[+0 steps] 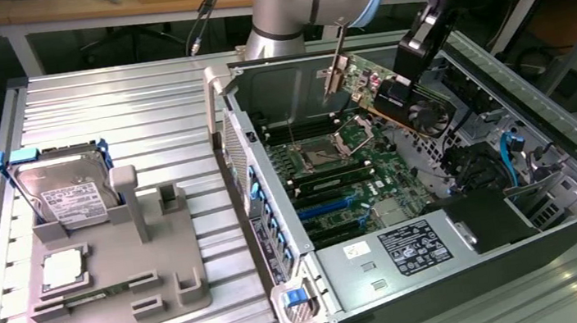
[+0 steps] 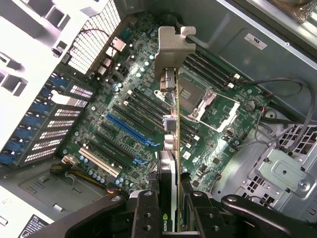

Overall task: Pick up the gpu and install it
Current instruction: 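Insert the gpu into the slot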

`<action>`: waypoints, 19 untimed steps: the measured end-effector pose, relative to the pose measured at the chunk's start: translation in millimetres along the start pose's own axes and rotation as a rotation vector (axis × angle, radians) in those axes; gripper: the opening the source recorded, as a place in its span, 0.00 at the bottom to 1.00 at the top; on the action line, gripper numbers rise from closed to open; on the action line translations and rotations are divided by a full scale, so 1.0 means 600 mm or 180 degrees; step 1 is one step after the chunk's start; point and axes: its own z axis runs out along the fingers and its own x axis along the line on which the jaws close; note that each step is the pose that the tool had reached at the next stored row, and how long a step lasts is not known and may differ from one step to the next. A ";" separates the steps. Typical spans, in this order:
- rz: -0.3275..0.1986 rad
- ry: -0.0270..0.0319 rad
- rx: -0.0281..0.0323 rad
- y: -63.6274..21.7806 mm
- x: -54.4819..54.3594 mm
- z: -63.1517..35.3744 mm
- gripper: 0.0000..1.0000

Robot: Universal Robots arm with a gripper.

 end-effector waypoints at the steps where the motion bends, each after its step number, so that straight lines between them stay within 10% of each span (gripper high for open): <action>1: -0.0002 0.0000 0.0000 0.000 0.000 0.000 0.27; 19: -0.0036 0.0002 0.0000 0.000 0.000 0.000 0.27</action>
